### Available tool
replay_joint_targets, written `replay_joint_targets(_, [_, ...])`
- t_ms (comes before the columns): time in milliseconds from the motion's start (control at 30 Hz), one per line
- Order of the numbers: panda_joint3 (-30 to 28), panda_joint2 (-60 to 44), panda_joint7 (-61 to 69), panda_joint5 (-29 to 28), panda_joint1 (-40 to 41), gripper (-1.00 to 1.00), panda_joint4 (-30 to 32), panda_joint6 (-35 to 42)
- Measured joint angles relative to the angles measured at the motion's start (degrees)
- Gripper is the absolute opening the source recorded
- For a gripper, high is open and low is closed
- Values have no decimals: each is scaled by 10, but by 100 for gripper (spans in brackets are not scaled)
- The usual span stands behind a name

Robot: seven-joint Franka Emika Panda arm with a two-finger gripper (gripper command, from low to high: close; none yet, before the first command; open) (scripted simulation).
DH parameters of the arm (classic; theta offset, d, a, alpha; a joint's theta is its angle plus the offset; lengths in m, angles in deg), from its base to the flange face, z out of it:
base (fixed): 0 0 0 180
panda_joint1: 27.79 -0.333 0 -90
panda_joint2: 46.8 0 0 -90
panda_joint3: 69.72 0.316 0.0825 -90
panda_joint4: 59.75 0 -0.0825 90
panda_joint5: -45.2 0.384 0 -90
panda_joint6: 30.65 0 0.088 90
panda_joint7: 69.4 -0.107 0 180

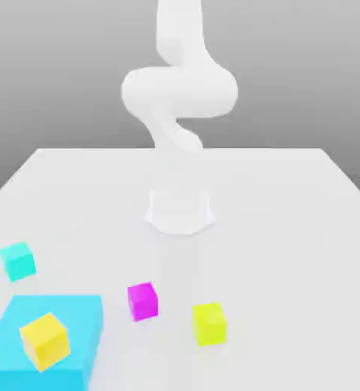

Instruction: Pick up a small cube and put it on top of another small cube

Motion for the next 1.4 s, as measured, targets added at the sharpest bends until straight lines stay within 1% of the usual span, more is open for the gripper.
replay_joint_targets(433, [4,-277,42,24,-43,0,151,-172])
replay_joint_targets(567, [11,-360,45,18,-50,0,196,-224])
replay_joint_targets(667, [14,-422,39,2,-55,0,231,-263])
replay_joint_targets(733, [12,-463,34,-9,-56,0,237,-293])
replay_joint_targets(900, [6,-567,29,-16,-61,0,222,-377])
replay_joint_targets(933, [6,-582,28,-16,-61,-100,219,-389])
replay_joint_targets(1167, [6,-582,26,-19,-61,-100,219,-389])
replay_joint_targets(1400, [9,-457,42,-14,-51,-100,242,-288])
